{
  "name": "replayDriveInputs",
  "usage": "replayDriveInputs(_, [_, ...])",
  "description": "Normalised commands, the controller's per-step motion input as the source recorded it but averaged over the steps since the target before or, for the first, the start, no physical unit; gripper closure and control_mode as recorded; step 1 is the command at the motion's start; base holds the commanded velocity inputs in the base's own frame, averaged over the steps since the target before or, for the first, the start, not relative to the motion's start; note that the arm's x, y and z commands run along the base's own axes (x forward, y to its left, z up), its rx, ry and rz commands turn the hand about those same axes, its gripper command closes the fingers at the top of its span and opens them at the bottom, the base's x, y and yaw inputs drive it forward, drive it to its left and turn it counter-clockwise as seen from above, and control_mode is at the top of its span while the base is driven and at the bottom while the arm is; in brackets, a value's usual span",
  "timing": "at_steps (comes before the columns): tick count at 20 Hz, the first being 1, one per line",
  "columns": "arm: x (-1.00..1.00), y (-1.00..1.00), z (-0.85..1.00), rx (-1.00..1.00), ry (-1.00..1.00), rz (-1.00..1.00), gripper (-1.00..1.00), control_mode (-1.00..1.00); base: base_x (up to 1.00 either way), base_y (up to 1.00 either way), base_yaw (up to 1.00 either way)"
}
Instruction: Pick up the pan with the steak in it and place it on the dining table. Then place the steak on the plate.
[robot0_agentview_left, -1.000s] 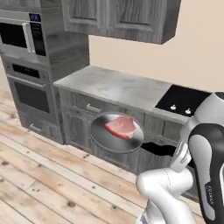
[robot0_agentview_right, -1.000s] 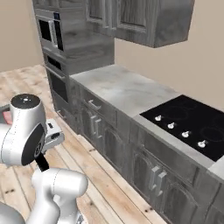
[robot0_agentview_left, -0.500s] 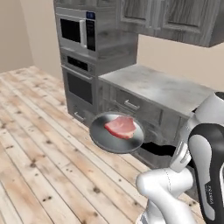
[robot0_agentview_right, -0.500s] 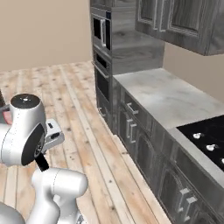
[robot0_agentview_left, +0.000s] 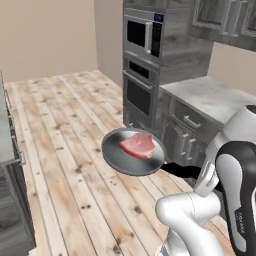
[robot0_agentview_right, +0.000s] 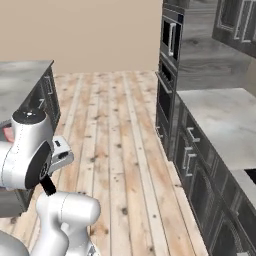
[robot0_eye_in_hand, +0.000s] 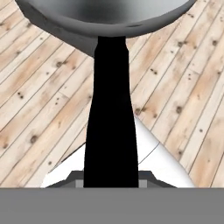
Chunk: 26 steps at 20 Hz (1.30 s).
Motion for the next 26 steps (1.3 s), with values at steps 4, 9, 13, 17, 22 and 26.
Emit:
replayDriveInputs(4, [0.00,0.00,0.00,0.00,0.00,0.00,1.00,1.00,-0.07,-0.10,0.24])
replayDriveInputs(9, [0.00,0.00,0.00,0.00,0.00,0.00,1.00,1.00,0.00,0.00,0.00])
replayDriveInputs(13, [0.00,0.00,0.00,0.00,0.00,0.00,1.00,1.00,-0.09,-0.01,0.22])
replayDriveInputs(17, [0.00,0.00,0.00,0.00,0.00,0.00,1.00,1.00,-0.20,0.00,0.44])
replayDriveInputs(22, [0.00,0.00,0.00,0.00,0.00,0.00,1.00,1.00,-0.17,0.00,0.45])
replayDriveInputs(26, [0.00,0.00,0.00,0.00,0.00,0.00,1.00,1.00,-0.18,-0.01,0.44])
